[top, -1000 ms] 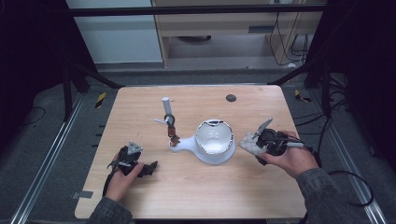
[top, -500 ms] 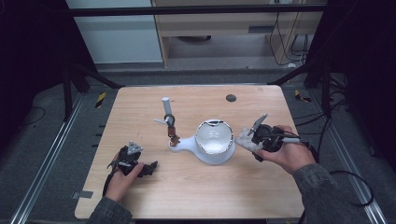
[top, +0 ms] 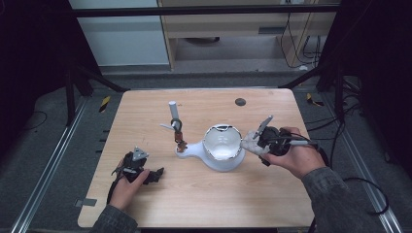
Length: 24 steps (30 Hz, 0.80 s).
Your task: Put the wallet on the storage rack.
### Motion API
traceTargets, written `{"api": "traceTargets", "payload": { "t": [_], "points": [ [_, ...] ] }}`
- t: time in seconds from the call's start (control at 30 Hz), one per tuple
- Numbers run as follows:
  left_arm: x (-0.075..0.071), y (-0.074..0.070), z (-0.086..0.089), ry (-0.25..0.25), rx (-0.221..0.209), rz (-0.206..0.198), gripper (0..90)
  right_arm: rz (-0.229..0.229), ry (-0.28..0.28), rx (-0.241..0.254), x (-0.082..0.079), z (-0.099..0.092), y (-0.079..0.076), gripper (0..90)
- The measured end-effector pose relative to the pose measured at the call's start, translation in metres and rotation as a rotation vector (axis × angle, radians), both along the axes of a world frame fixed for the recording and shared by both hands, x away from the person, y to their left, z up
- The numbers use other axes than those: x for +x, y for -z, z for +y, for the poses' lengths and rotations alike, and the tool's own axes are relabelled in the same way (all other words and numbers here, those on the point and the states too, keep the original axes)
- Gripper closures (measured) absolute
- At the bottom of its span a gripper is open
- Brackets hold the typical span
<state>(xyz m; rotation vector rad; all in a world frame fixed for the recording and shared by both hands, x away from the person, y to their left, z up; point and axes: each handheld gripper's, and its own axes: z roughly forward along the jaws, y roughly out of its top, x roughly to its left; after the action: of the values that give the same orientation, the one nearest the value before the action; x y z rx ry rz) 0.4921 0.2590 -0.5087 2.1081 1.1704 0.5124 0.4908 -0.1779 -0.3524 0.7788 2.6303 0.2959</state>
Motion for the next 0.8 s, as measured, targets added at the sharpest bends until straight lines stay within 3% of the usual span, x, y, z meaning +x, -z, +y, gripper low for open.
{"api": "traceTargets", "payload": {
  "t": [0.8],
  "points": [
    [0.0,0.0,0.0,-0.002,-0.002,-0.002,0.0,-0.008,-0.065,-0.04,0.001,0.03,-0.009,31.0]
  ]
}}
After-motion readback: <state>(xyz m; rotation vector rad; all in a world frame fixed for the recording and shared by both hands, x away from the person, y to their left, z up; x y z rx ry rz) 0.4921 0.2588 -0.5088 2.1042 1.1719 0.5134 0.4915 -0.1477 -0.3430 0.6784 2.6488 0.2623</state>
